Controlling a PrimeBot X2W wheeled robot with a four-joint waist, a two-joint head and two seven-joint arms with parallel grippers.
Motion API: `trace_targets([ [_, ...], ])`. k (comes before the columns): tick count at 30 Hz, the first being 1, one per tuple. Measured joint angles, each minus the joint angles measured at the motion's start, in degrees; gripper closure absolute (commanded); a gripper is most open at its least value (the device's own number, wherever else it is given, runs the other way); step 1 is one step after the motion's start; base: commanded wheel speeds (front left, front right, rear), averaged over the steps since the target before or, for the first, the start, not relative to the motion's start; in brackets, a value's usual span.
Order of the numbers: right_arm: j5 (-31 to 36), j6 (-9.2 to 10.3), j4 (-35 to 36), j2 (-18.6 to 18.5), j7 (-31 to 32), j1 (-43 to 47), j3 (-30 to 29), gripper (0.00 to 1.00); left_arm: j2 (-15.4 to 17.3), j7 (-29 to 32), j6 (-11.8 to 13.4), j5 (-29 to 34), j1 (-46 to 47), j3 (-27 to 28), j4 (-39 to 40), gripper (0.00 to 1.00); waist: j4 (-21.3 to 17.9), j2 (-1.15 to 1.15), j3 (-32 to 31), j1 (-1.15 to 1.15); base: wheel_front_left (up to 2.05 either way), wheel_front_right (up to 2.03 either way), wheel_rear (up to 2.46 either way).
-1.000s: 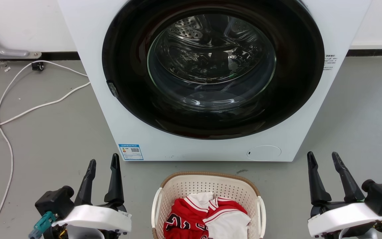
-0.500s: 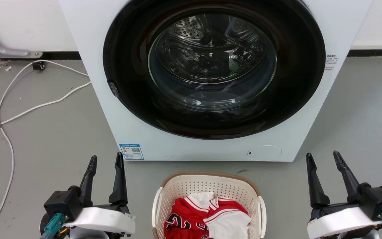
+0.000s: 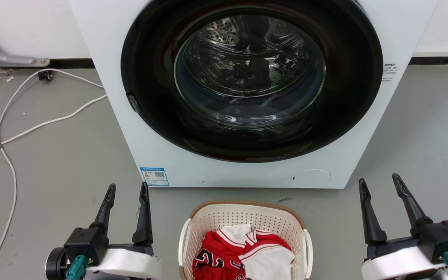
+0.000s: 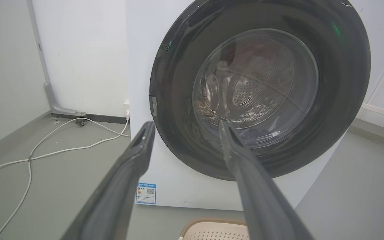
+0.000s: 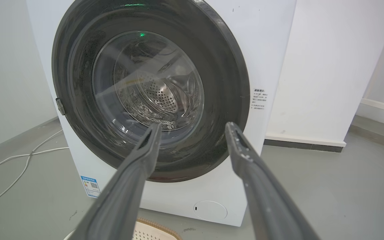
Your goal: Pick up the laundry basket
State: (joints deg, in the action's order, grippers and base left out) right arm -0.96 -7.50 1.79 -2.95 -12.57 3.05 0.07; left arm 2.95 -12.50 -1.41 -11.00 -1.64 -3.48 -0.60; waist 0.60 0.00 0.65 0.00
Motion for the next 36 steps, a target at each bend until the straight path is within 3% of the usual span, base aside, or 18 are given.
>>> trace_targets([
  [23, 8.05, -0.01, 0.46, 0.0, -2.37, 1.71, -1.21, 0.0, 0.0, -2.42, 0.51, 10.15, -1.37, -0.35, -0.1, 0.0, 0.28, 0.0, -0.15, 0.0, 0.0, 0.0, 0.0],
  [36, 5.49, -0.01, -0.36, 0.0, -2.47, 1.71, -1.44, 0.0, -0.02, -2.48, 0.57, 10.25, -1.55, -0.34, -0.71, 0.0, 0.2, 0.0, 0.0, 0.0, 0.0, 0.0, 0.0],
])
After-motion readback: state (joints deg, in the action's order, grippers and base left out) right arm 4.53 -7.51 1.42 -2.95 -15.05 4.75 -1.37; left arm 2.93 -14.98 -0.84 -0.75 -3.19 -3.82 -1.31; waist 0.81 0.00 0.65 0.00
